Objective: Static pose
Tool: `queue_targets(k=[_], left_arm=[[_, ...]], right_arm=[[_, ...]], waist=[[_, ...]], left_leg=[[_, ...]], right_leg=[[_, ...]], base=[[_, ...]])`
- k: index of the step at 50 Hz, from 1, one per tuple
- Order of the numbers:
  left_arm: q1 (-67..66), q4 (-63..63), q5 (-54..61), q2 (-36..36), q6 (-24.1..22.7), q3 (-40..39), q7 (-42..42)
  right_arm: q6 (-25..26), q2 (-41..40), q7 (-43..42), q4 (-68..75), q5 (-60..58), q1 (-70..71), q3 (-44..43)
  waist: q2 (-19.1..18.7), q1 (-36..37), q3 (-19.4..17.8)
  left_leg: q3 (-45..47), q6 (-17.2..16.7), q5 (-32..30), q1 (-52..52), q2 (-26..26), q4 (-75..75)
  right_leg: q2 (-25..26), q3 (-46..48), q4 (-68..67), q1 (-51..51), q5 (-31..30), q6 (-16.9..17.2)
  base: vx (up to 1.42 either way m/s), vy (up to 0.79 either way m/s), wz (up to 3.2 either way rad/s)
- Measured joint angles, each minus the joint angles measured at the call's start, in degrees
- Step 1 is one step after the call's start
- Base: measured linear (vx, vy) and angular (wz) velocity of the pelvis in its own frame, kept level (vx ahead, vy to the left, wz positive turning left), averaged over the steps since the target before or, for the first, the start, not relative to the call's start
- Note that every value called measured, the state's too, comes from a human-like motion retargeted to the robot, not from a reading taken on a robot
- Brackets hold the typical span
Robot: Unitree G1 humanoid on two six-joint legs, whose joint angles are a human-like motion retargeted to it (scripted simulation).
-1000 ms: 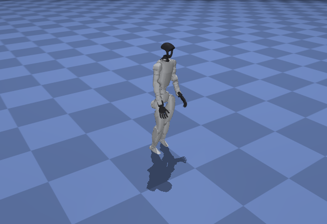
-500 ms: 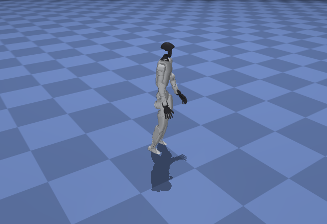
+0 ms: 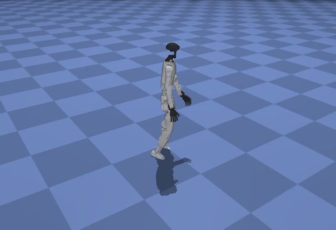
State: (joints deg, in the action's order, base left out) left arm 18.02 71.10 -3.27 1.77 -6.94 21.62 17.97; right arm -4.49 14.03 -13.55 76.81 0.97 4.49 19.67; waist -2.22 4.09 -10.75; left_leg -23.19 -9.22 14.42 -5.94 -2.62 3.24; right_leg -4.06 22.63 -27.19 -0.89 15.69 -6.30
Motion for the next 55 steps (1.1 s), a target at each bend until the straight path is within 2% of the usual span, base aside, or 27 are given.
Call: queue_targets(k=[10,19,22,28,30,33,37,42,48,55], left_arm=[[0.4,0.7,0.5,-0.3,0.5,-1.2,-0.4],[-4.5,4.9,1.4,4.3,1.3,-1.5,-1.7],[-5.4,6.2,2.0,5.7,1.5,-1.9,-2.9],[-6.2,7.3,3.5,6.7,2.2,-2.3,-5.6],[-6.2,7.4,4.3,7.1,2.5,-2.6,-6.7],[-6.2,7.5,5.6,7.5,3.1,-3.2,-8.5],[-6.1,7.3,7.4,7.9,4.0,-4.0,-11.0],[-6.2,6.5,8.4,8.0,4.9,-4.6,-13.6],[-6.4,5.1,8.5,8.3,5.4,-4.9,-16.1],[-5.9,2.9,8.5,9.0,5.7,-4.8,-17.9]], right_arm=[[0.0,0.6,0.5,0.2,-0.5,-0.6,0.3],[-0.2,0.7,1.6,-1.2,0.0,0.0,0.5],[-0.2,0.2,2.5,-2.4,0.6,0.7,0.9],[0.1,-1.2,4.3,-6.4,2.5,2.9,0.9],[0.4,-1.5,5.0,-8.0,3.3,4.2,0.9],[1.0,-1.7,6.1,-10.0,4.7,6.2,0.6],[2.0,-1.6,7.8,-11.3,6.7,8.2,0.3],[2.7,-0.4,10.1,-12.0,8.1,9.2,0.5],[3.3,1.0,12.9,-13.5,8.5,10.0,0.6],[3.7,2.7,15.1,-14.9,8.4,10.2,0.9]], waist=[[-0.2,0.0,0.1],[-0.1,-0.7,0.0],[0.8,-1.4,0.2],[3.4,-3.2,-0.4],[4.2,-3.6,-0.7],[5.0,-4.1,-1.2],[5.2,-4.9,-1.8],[3.9,-4.8,-1.3],[3.3,-5.0,-0.1],[2.9,-5.2,1.0]], left_leg=[[-2.0,-2.3,-1.3,3.3,-1.0,1.2],[-4.1,-4.8,-3.5,7.3,-2.7,2.5],[-5.2,-5.6,-4.4,9.9,-4.7,4.0],[-8.1,-5.8,-6.3,15.2,-11.7,9.1],[-7.4,-5.8,-6.3,17.6,-13.8,12.1],[-2.4,-5.8,-4.9,22.9,-15.7,19.4],[9.6,-5.0,0.8,34.0,-12.8,36.0],[19.1,-0.6,2.4,45.3,-6.7,50.5],[21.9,1.4,1.9,52.7,-4.4,55.6],[22.5,0.8,1.7,58.6,-4.5,60.1]], right_leg=[[-1.3,1.1,-3.5,2.8,-1.7,-1.4],[-2.7,-0.8,-9.4,8.4,-4.6,-2.1],[-2.4,-5.9,-12.5,13.2,-5.9,0.0],[2.0,-21.1,-15.3,21.7,-3.4,8.1],[2.6,-23.9,-16.2,23.8,-2.7,9.3],[2.0,-24.7,-18.0,26.6,-1.9,9.3],[1.3,-21.7,-21.8,31.5,-0.9,7.8],[1.3,-19.1,-26.5,38.5,-0.1,6.7],[0.3,-18.0,-31.0,45.6,-0.3,6.1],[-0.8,-18.0,-36.9,51.9,-1.0,6.0]], base=[[-0.05,0.04,0.48],[-0.06,0.02,0.53],[-0.09,-0.01,0.81],[-0.12,-0.04,1.09],[-0.13,-0.05,0.82],[-0.18,-0.12,0.94],[-0.23,-0.23,1.11],[-0.21,-0.11,0.68],[-0.2,-0.07,0.51],[-0.18,-0.03,0.41]])
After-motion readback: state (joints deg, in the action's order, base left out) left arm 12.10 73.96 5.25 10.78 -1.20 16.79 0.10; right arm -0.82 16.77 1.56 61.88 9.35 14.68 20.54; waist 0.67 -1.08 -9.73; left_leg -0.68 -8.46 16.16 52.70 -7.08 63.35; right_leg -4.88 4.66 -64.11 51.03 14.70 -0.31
